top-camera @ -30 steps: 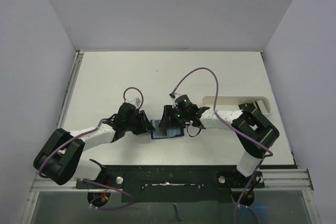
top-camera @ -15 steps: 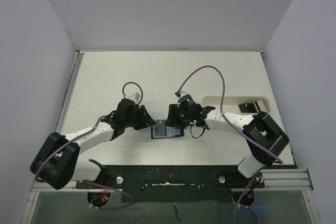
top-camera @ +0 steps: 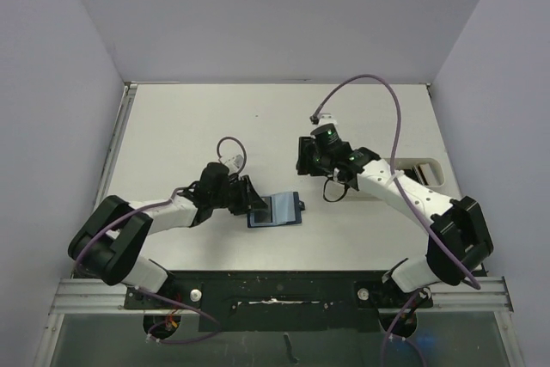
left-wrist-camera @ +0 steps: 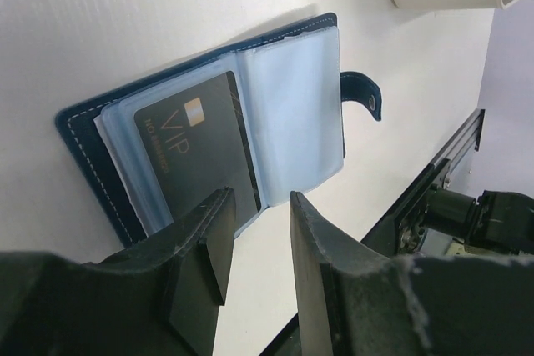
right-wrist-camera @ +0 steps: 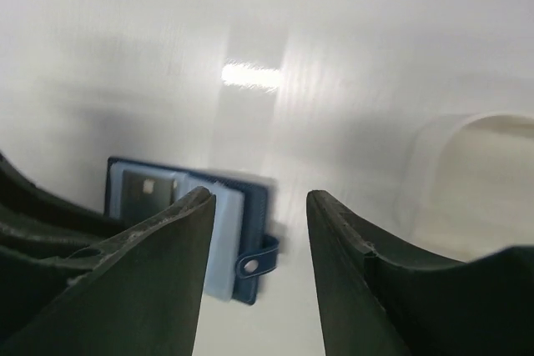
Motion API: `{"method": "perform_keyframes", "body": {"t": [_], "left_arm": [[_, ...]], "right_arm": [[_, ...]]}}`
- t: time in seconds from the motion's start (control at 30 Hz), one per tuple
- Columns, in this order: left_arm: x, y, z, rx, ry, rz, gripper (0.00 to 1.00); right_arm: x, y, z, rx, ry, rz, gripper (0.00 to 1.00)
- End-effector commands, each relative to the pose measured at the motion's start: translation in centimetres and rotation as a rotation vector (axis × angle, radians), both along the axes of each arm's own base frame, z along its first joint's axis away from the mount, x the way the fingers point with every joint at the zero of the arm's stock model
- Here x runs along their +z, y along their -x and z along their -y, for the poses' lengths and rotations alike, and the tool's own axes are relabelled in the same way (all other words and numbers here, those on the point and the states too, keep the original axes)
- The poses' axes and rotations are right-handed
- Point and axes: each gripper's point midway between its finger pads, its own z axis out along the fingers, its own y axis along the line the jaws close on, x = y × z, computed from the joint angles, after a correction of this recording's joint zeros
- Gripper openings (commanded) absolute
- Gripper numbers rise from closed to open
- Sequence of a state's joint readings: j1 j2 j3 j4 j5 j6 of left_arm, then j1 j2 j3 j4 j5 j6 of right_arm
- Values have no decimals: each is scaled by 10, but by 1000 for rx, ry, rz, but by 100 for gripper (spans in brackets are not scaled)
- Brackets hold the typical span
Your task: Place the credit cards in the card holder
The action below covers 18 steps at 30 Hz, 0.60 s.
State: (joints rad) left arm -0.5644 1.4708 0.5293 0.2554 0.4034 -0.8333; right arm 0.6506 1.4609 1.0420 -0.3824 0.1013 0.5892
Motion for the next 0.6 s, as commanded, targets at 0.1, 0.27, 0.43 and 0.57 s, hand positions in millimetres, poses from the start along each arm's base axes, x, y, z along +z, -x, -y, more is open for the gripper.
{"method": "perform_keyframes", "body": {"t": [0.1, 0.27, 0.43, 0.57], "left_arm": [[30, -18, 30, -71, 116, 76, 32], [25, -14, 37, -85, 137, 52, 32], [21, -8, 39, -95, 132, 25, 32], [23, -1, 42, -106, 125, 27, 33]], "right_arm": [[33, -39, 103, -227, 295, 82, 50], [33, -46, 174, -375, 489, 68, 53], [23, -40, 242, -516, 648, -13, 57], [15, -35, 282, -585, 742, -56, 56]]}}
